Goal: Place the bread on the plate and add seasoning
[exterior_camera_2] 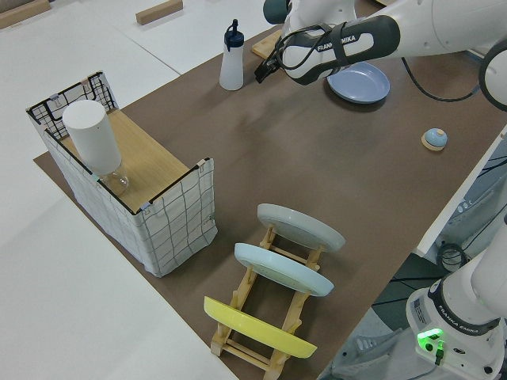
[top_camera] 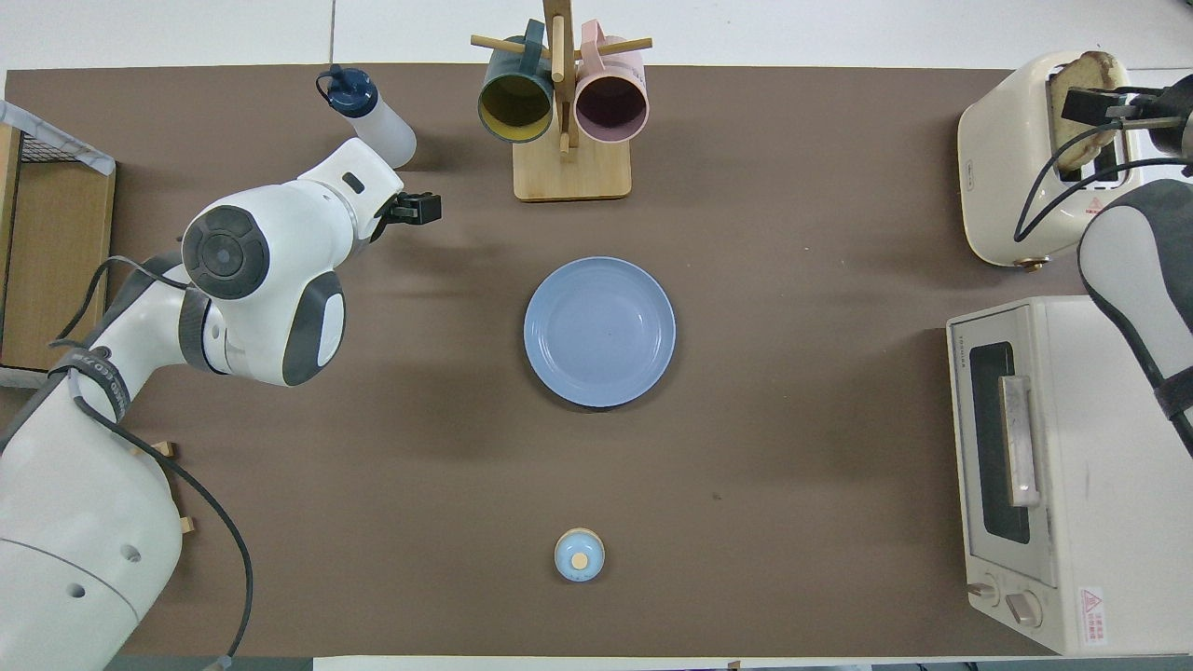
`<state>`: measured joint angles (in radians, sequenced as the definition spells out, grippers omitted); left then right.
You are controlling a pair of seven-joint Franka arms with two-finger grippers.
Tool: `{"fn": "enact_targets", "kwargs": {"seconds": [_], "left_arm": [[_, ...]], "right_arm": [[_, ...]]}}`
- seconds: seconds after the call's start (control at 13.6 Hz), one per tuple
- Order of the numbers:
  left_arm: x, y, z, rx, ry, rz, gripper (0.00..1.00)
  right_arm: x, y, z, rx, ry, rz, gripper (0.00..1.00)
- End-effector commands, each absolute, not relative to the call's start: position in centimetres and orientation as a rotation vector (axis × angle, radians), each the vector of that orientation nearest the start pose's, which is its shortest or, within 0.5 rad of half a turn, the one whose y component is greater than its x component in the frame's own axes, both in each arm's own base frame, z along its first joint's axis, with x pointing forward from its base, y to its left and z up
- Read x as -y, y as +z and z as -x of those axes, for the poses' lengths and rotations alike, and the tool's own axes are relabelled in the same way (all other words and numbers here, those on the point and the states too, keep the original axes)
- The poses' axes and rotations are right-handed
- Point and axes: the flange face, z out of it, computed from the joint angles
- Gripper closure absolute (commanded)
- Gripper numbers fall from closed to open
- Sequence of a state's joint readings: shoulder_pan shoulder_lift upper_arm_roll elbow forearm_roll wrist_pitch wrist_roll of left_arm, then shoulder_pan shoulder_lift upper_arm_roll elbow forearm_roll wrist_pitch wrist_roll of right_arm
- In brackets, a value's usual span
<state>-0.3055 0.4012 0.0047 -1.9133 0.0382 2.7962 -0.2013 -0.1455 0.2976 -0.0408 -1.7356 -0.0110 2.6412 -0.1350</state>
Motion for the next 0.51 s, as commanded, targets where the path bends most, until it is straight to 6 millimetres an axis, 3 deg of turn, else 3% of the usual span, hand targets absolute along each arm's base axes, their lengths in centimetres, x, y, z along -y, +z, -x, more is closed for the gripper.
{"fn": "enact_targets", "kwargs": {"seconds": [0.0,0.07,0.15,0.29,0.44], "left_arm": [[20.8,32.7,-65.0,-0.086,-0.872,3.092,0.0],[20.7,32.5,-65.6,-0.019,-0.914,3.069,0.0],[20.5,32.6,-65.9,0.001,-0.929,3.052,0.0],[20.9,33.0,-67.1,0.002,-0.967,3.041,0.0],[21.3,31.9,-67.9,0.003,-0.971,3.034,0.0]], "right_arm": [[12.2,47.9,-67.3,-0.021,-0.963,3.1,0.7],[12.1,47.8,-67.1,-0.015,-0.946,3.102,0.94],[12.1,47.6,-67.0,-0.013,-0.902,3.11,1.0],[12.3,48.3,-67.1,0.061,-0.846,3.131,1.0],[12.7,52.0,-67.4,0.145,-0.709,3.158,1.0]]}}
